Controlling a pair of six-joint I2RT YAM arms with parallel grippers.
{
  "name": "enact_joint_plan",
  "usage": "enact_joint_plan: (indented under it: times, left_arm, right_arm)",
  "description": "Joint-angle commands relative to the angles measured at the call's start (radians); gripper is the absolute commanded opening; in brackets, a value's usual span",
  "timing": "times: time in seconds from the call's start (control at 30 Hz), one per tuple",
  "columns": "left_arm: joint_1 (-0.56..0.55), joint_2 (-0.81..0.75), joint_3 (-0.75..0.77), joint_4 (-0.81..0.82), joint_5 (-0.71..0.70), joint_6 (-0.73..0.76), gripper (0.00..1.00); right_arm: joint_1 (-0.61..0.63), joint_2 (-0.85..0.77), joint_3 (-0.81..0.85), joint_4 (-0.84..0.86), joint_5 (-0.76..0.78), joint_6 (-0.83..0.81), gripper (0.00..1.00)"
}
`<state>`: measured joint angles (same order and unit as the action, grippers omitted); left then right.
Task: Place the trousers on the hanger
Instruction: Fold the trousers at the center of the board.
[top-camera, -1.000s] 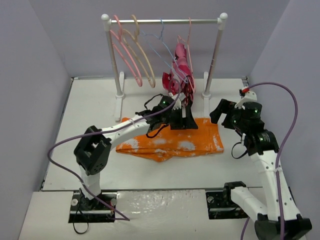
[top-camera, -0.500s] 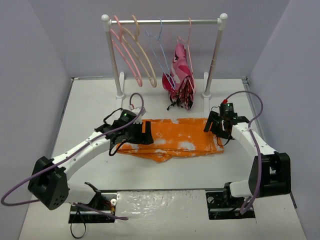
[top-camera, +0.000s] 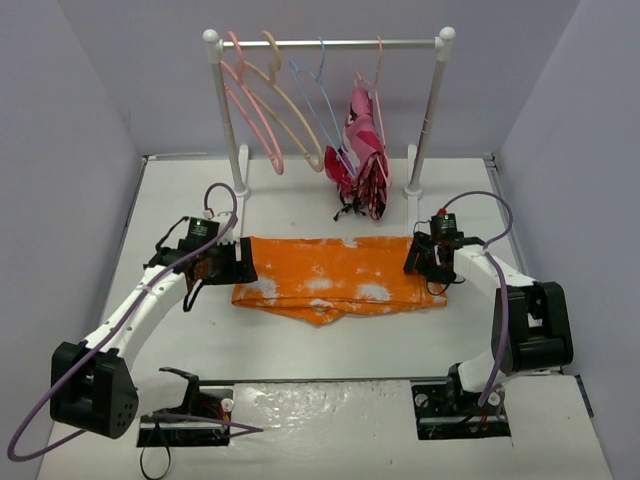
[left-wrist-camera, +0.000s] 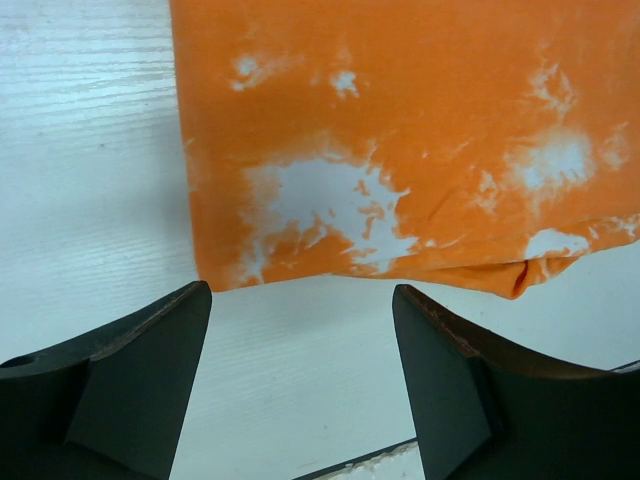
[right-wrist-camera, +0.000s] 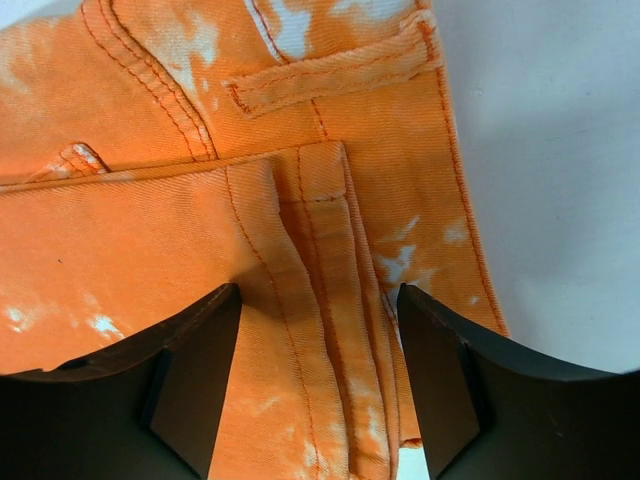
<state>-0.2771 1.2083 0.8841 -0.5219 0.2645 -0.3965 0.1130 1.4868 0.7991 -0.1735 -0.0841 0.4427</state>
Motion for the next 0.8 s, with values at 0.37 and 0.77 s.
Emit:
enact_joint_plan:
  times: [0.37,0.77]
  left_arm:
    - [0.105,-0.016,0.038,-0.028,0.026,0.12,0.7]
    - [0.104,0.005,0.023,-0.027,0.02,0.112,0.7]
  right_arm:
    - [0.063,-0.05,0.032,-0.009,0.075,-0.037,0.32]
    - [0.105,-0.129,0.181,-0.098,0.171,-0.085,0.0]
